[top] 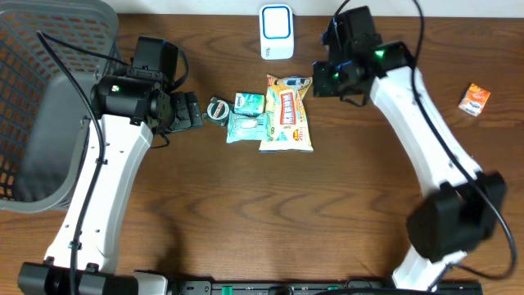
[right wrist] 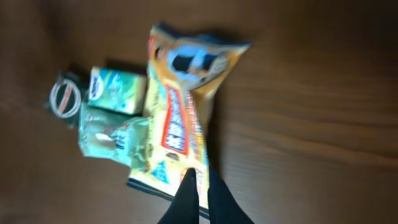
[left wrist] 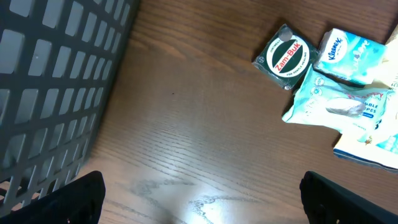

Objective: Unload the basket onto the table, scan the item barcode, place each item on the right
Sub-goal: 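Grasp the top edge of the yellow bag with the right gripper, then lift the yellow bag up in front of the scanner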

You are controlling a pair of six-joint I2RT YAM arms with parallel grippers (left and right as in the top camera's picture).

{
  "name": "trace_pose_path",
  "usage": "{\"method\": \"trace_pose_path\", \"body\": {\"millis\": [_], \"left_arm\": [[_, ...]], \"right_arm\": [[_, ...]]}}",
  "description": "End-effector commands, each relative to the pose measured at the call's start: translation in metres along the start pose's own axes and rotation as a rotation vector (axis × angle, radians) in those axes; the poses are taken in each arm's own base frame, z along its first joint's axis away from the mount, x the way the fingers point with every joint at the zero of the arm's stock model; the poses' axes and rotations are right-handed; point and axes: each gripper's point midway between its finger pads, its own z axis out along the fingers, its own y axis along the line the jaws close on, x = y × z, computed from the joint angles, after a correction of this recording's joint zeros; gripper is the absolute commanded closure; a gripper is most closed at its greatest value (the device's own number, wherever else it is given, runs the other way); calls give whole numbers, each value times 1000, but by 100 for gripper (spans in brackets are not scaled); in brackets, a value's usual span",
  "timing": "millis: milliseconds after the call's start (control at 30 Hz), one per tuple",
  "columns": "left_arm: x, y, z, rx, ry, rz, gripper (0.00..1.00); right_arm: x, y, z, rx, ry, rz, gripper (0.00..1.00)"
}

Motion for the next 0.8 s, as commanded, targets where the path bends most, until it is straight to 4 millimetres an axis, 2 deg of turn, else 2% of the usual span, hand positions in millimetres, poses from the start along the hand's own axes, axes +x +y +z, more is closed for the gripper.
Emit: {"method": "trace_pose_path", "body": {"millis": [0,167,267,300,333,400,467,633,767], "left_arm": [[-1,4,0,-17,-5,-7,1],[-1,4,0,-17,-5,-6,1],[-1,4,0,-17,-5,-7,1],[-1,4,0,-17,-5,-7,1],[-1,4,0,-17,-5,-7,2],[-1,4,0,-17,-5,-7,1],[-1,4,0,-17,-5,-7,1],[-1,4,0,-17,-5,-7,1],[-1,4,0,-17,-5,-7,2]], "right_arm": [[-8,-37,-20,278,-73,-54,99],[-1,-59,-24,411,-43,-80,99],[5,-47,-11,328,-4,-76,99],[8,-40,-5,278,16,-73,95],[11,-34,1,233,32,-68,82],[15,-20,17,127,72,-55,47],[19,-9,36,24,111,-36,21],[29,11,86,-180,199,12,12],[37,19,125,-304,247,45,11]]}}
